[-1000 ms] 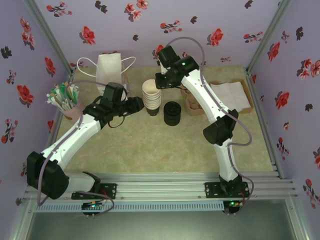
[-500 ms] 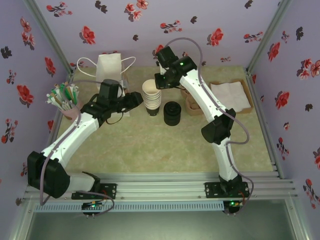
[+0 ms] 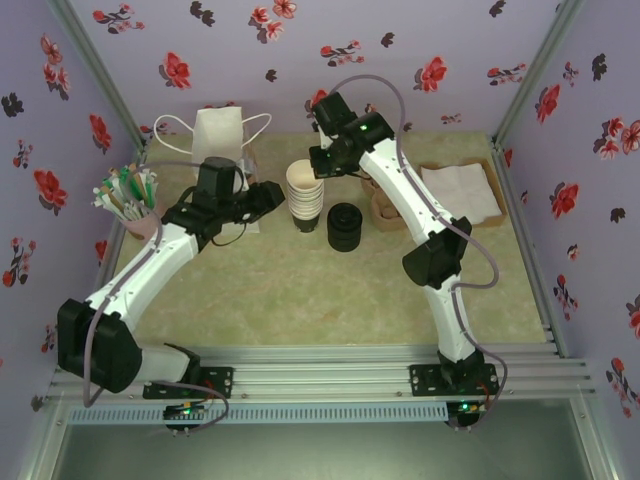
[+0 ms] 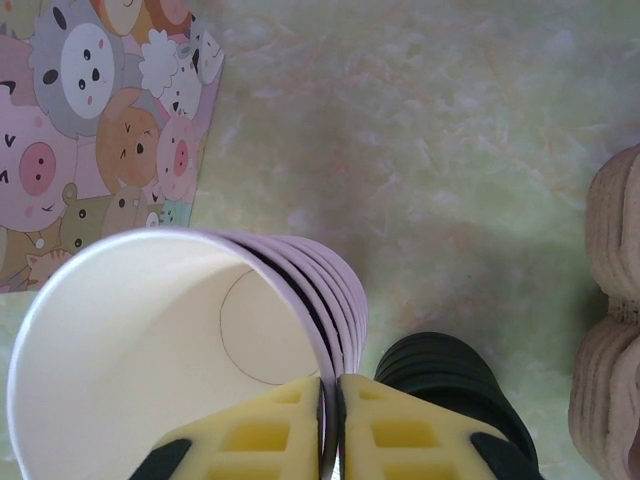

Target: Pack the takeout coffee

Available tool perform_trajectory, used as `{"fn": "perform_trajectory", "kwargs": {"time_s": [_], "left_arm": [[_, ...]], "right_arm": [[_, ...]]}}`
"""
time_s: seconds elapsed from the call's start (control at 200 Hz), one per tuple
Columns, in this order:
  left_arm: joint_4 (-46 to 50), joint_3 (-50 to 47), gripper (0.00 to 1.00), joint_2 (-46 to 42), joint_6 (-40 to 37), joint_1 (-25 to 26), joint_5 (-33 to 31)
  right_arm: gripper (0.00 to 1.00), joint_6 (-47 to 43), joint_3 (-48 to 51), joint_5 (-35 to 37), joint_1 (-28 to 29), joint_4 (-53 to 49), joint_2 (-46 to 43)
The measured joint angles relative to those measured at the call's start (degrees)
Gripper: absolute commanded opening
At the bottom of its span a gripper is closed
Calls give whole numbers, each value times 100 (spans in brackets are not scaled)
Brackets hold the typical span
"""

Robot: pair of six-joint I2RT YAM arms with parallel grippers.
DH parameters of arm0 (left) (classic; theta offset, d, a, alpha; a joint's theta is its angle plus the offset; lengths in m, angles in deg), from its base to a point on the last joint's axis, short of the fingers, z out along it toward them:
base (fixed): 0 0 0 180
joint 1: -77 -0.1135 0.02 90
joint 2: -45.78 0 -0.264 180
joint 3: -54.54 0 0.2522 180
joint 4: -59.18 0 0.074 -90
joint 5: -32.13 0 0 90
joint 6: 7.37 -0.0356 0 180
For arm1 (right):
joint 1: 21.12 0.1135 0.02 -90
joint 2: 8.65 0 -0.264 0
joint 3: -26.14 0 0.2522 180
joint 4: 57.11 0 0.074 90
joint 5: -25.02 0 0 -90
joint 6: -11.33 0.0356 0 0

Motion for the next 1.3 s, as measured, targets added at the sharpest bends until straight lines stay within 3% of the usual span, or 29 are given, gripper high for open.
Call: {"fn": "perform_trajectory", "kwargs": {"time_s": [0.29, 1.005, 1.3], "left_arm": [[-234, -149, 39, 109, 131, -39, 94], [-455, -289, 42, 109, 258, -76, 164], [-426, -289, 47, -96, 256, -74, 164]], "right_arm": [[3, 2, -103, -24, 0, -42, 0], [3, 120, -409, -173, -2, -66, -28], [3, 170, -413, -175, -7, -81, -586]]}}
